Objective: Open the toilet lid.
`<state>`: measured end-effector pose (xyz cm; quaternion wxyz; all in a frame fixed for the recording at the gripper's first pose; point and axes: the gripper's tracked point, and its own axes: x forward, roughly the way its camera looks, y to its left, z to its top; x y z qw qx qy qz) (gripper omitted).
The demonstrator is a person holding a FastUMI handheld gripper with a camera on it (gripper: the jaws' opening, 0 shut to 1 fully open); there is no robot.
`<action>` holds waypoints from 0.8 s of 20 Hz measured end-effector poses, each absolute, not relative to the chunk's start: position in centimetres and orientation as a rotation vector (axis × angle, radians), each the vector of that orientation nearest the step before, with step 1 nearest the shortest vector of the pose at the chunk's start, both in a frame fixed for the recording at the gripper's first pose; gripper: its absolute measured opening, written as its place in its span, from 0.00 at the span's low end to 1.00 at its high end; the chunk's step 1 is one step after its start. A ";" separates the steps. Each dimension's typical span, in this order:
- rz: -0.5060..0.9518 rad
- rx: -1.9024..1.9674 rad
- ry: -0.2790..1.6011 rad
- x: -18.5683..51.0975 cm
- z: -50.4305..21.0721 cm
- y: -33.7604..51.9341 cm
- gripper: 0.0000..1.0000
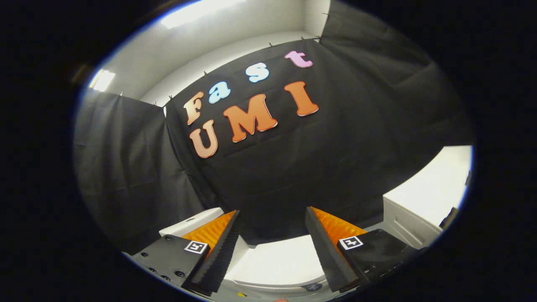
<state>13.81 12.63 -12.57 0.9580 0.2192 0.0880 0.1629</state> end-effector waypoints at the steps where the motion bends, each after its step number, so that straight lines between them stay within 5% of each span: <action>1: 0.342 0.468 0.209 13.6 -14.4 12.7 0.98; 16: 0.356 0.951 0.728 10.1 -41.4 11.7 0.98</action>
